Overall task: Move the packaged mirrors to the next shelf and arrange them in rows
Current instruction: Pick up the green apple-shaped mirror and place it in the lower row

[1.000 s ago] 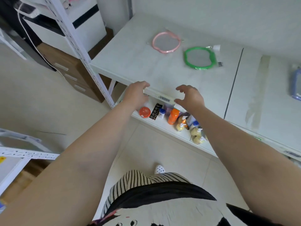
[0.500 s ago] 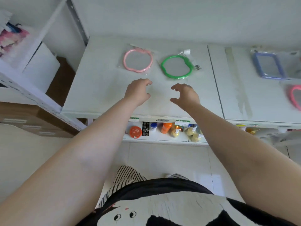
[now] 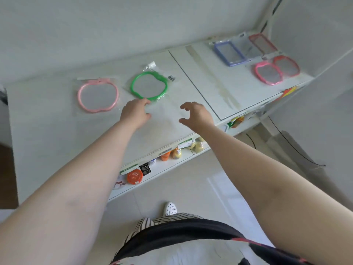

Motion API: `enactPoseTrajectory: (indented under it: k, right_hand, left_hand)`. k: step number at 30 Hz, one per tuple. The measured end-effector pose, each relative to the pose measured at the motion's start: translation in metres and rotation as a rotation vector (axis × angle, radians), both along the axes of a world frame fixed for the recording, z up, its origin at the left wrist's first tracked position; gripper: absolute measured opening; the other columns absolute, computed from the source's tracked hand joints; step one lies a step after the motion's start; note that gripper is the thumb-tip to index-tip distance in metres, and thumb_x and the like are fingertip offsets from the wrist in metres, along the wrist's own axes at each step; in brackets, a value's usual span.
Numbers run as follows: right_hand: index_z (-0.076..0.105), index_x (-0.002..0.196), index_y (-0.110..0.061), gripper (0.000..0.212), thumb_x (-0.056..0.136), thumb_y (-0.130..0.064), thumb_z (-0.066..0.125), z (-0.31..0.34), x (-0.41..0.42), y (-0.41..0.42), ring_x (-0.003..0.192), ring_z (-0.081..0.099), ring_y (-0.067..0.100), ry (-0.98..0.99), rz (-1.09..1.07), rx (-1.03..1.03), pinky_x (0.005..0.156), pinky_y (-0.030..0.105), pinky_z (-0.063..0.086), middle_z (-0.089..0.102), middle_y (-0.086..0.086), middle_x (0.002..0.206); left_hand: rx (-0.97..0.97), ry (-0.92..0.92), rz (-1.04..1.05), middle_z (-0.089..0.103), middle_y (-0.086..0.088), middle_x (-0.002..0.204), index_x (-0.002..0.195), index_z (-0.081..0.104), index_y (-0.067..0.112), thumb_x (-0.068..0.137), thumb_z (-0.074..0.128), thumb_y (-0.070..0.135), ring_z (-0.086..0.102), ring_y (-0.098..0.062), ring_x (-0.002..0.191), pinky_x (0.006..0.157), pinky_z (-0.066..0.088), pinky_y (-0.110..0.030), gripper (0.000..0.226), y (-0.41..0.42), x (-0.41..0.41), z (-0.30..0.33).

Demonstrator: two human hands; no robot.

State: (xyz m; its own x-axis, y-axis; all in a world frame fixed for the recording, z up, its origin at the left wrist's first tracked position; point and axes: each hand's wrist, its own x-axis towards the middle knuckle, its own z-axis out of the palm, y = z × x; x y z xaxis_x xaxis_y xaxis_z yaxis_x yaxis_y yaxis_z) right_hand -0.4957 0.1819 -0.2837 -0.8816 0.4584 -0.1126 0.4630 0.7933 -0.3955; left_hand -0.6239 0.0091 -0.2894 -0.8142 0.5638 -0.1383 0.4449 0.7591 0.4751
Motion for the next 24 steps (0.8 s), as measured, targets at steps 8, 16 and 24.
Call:
enactPoseTrajectory:
  k: [8,16,24]
  right_hand:
    - [0.053,0.13,-0.024,0.048,0.085,-0.033,0.066,-0.016,-0.036,0.015,0.119,0.05,0.021,0.009,-0.037,-0.083,0.078,0.029,0.041,0.057,0.001,0.123]
    - [0.05,0.131,-0.023,0.05,0.086,-0.036,0.066,-0.032,-0.08,0.015,0.093,0.053,0.022,0.007,-0.132,-0.226,0.078,0.033,0.047,0.056,0.001,0.127]
    - [0.052,0.128,-0.007,0.046,0.09,-0.032,0.057,-0.061,-0.136,0.02,0.117,0.051,0.029,-0.011,-0.307,-0.336,0.086,0.036,0.05,0.05,0.011,0.131]
  left_hand:
    - [-0.087,0.035,0.042,0.047,-0.017,0.138,0.136,0.047,0.014,0.084,0.06,0.017,0.048,-0.034,0.126,0.102,0.041,-0.039,0.054,0.009,-0.032,-0.002]
    - [-0.113,-0.015,0.069,0.036,-0.021,0.142,0.141,0.036,0.006,0.088,0.059,0.023,0.042,-0.034,0.131,0.107,0.035,-0.038,0.06,0.023,-0.073,-0.002]
    - [-0.109,-0.165,0.161,0.045,-0.022,0.134,0.132,0.041,0.001,0.088,0.051,0.021,0.048,-0.038,0.119,0.095,0.042,-0.039,0.05,0.056,-0.132,-0.024]
